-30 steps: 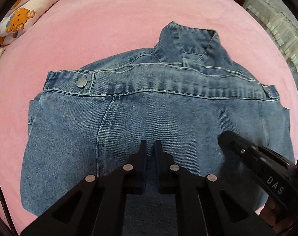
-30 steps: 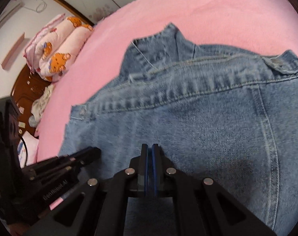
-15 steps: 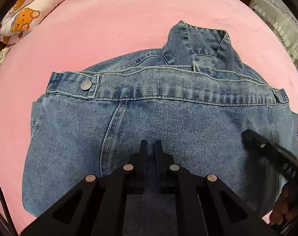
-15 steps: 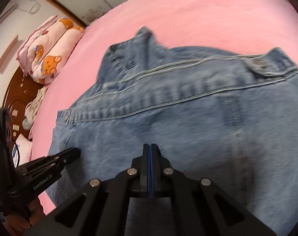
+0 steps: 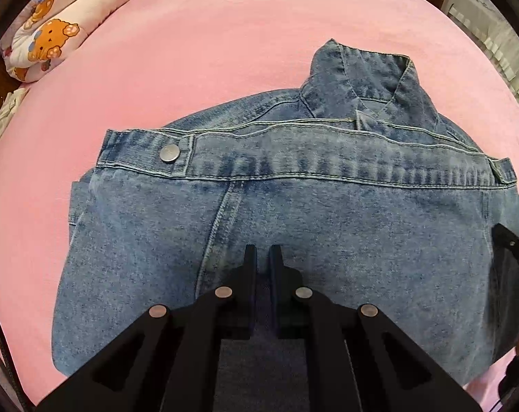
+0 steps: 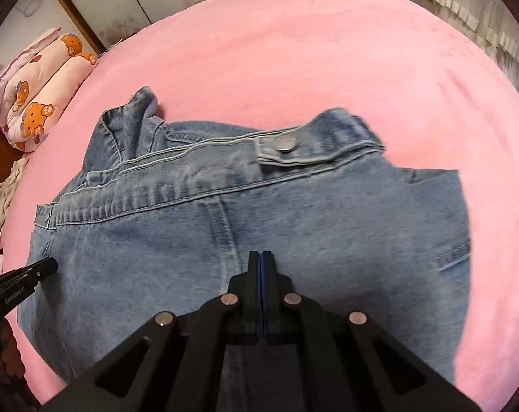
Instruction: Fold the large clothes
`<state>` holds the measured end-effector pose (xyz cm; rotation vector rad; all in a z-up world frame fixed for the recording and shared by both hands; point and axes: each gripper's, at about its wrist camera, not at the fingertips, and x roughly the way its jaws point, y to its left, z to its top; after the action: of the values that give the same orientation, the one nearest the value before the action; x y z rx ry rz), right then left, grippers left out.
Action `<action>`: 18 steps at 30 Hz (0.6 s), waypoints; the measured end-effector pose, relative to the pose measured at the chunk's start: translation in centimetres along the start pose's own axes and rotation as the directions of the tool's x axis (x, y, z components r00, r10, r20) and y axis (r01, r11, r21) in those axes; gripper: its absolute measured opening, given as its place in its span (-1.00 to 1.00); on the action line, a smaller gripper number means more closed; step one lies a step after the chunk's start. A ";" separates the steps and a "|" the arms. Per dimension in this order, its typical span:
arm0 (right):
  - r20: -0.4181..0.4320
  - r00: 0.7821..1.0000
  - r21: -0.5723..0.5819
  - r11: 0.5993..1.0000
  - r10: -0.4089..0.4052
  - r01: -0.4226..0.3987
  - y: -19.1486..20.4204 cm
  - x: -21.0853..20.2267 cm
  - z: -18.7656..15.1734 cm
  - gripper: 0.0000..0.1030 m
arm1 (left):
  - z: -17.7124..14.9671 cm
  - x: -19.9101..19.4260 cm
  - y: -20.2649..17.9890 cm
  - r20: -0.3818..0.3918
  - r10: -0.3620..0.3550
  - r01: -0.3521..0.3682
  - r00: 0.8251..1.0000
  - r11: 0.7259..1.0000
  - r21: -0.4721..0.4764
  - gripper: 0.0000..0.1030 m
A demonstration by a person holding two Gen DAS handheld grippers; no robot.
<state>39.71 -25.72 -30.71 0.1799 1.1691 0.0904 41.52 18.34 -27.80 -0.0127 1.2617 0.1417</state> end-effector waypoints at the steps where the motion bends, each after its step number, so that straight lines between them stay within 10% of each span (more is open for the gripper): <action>1: -0.001 1.000 -0.005 1.000 -0.031 0.031 -0.2 -0.1 0.0 -1.00 | 0.1 0.1 0.2 0.001 0.007 -0.007 1.000 1.000 0.002 -0.90; 18: 0.012 0.972 0.028 0.972 -0.233 0.233 -3.1 -1.6 -0.3 -1.00 | 0.7 1.1 8.6 0.008 0.105 -0.104 0.994 0.989 -0.101 -0.90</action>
<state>38.74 -28.99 -29.96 0.0655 1.1686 -0.1338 41.56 27.01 -28.08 -0.0328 1.2416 0.2955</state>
